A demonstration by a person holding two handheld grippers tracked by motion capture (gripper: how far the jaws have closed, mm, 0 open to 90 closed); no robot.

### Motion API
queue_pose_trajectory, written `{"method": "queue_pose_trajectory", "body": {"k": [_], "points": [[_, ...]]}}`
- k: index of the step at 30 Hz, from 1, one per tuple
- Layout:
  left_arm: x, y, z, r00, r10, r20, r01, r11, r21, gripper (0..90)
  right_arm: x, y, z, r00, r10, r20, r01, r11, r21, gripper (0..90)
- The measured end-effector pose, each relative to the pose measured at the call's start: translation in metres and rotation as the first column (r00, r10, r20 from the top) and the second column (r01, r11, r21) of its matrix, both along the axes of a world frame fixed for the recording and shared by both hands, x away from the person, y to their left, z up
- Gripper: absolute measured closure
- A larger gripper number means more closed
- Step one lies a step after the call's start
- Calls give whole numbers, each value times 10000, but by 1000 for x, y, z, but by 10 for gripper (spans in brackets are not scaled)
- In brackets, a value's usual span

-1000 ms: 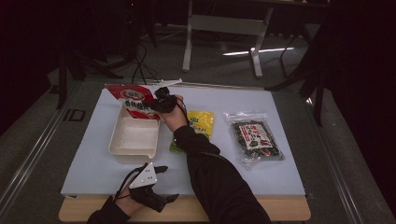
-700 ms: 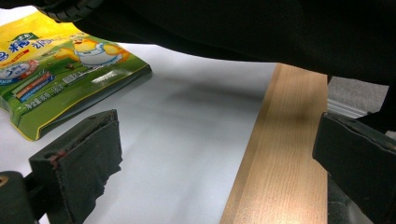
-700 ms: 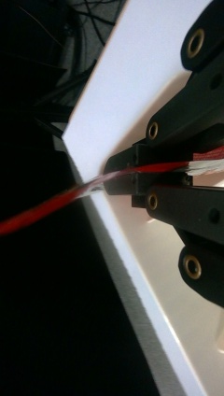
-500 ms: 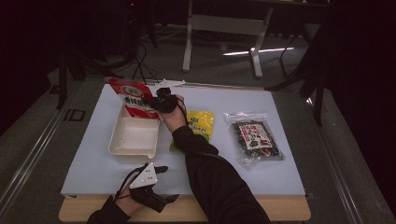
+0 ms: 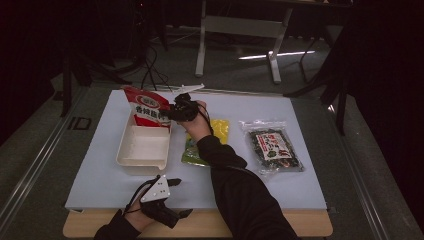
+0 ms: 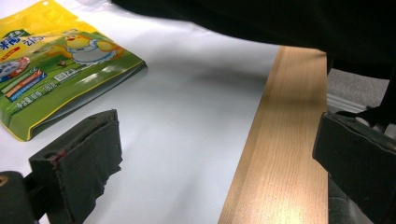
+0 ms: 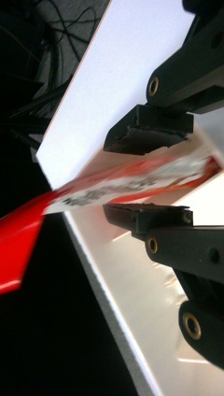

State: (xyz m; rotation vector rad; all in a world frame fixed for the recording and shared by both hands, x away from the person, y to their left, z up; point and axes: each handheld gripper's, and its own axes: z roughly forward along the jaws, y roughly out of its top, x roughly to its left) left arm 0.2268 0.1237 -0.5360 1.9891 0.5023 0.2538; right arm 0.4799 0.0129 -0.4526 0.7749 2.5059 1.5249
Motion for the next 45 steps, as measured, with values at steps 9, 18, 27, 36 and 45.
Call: {"method": "queue_pose_trajectory", "body": {"k": [9, 18, 27, 36, 45], "points": [[0, -2, 0, 10000, -13, 4, 13, 10000, -13, 23, -8, -30, 4, 9998, -165, 150, 169, 9994, -289, 635], [0, -2, 0, 10000, 28, -40, -28, 10000, -72, 23, -11, -69, 13, 9983, -548, 219, 558, 9975, -441, 628], [1, -3, 0, 10000, -38, -80, 37, 10000, -67, 23, -19, -114, 26, 9940, -1025, 395, 1039, 9940, -350, 628], [1, -8, -1, 9998, -190, -101, 188, 9997, -159, 23, -27, -171, 36, 9858, -1549, 652, 1590, 9853, -625, 628], [3, -8, -2, 9997, -220, -67, 219, 9995, -242, 23, -35, -236, 32, 9716, -2185, 912, 2245, 9726, -607, 681]]}}
